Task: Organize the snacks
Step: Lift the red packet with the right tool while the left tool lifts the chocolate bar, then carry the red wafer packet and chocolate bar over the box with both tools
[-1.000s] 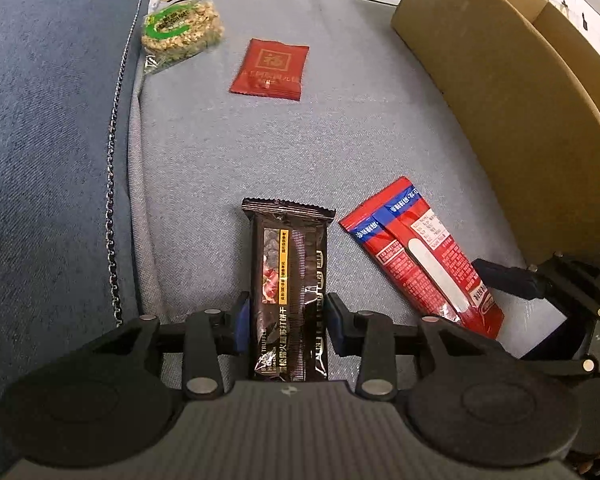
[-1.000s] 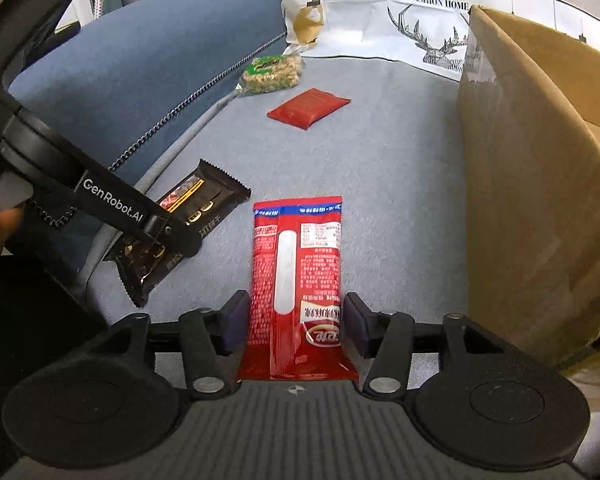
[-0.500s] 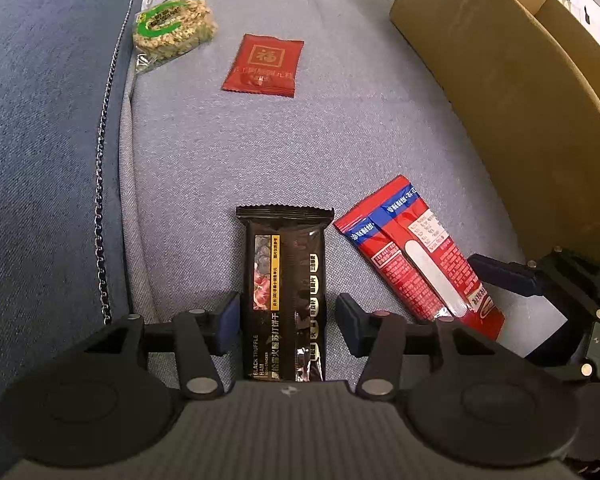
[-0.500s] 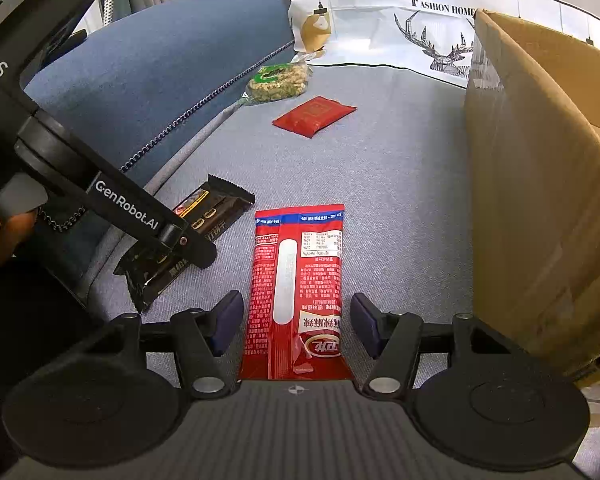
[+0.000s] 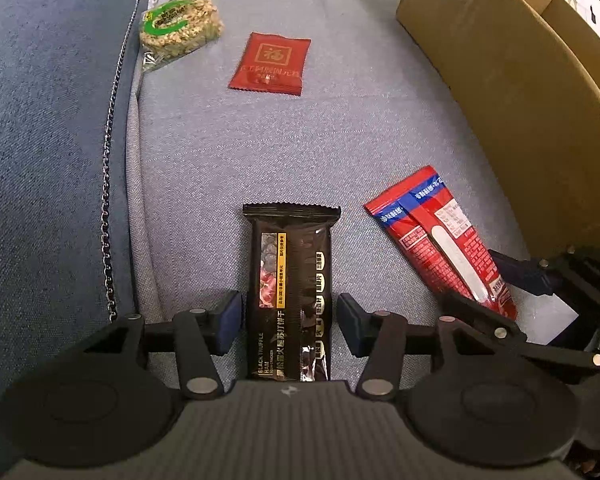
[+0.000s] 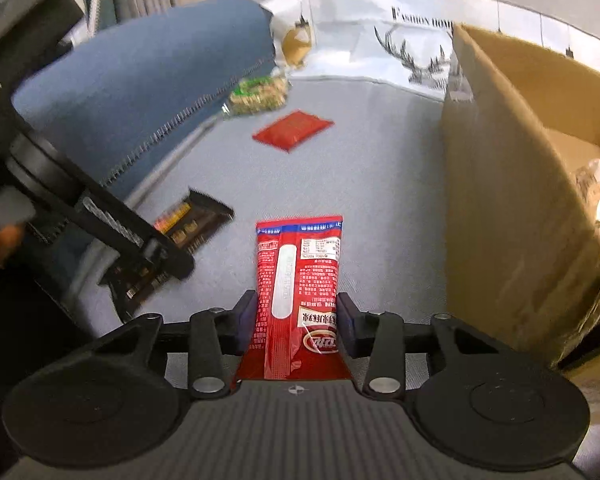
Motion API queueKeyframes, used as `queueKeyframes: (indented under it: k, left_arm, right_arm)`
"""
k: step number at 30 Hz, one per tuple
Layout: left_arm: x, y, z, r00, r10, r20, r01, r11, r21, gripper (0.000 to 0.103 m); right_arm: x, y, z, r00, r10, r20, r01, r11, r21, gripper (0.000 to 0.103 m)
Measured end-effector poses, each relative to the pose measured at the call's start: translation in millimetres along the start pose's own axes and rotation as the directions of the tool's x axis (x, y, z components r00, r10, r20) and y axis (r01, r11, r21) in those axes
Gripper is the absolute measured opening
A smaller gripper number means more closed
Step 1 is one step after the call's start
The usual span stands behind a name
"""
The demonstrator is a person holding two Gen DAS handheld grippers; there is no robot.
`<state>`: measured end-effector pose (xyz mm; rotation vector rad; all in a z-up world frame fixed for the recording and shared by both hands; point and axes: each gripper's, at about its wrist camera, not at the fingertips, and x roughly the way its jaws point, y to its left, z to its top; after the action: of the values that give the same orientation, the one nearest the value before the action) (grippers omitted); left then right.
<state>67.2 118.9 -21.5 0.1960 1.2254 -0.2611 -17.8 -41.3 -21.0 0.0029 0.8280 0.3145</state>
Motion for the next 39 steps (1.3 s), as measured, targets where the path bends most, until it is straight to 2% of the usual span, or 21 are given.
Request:
queueKeyframes:
  k: [11,24,27,30,31,36,39]
  left_arm:
    - [1.2,0.8,-2.1,1.0,0.011,0.0,-0.011,1.0,0.014,0.057]
    - [0.9,-0.3,-3.2,1.0,0.024,-0.003,-0.024,0.999,0.026,0.057]
    - [1.4,-1.2,-3.7,1.0,0.026,-0.002,-0.026,0.999,0.036,0.055]
    - [0.5,-4.2,-4.7,1.0,0.028,0.005,-0.028,0.999,0.047,0.047]
    - [-0.2,-5.0,-5.3,1.0,0.028,0.009,-0.028,0.998,0.048,0.043]
    - [-5.8,-4.5,-8.9,0.999,0.031,0.037,-0.032,0.999,0.033,0.043]
    - [-15.9,-2.7,-13.5,0.995,0.003,0.099,-0.005,1.0,0.023,0.043]
  right_arm:
    - [2.9,-2.2,-1.1,1.0,0.006,-0.016,-0.006,1.0,0.01,0.048]
    - [3.2,-1.4,-1.1,1.0,0.003,-0.015,-0.003,1.0,0.001,0.047]
    - [2.6,-1.5,-1.3,1.0,0.002,-0.015,-0.002,1.0,-0.001,0.045]
    - [1.9,-1.4,-1.4,1.0,0.002,-0.012,-0.002,1.0,-0.004,0.044]
    - [1.2,-1.6,-1.5,1.0,-0.001,-0.008,0.0,1.0,-0.003,0.043]
    - [-9.0,-3.5,1.0,0.999,-0.007,0.045,0.007,1.0,0.011,0.04]
    - [-19.3,-3.3,3.9,0.996,-0.009,0.09,0.008,1.0,0.012,0.039]
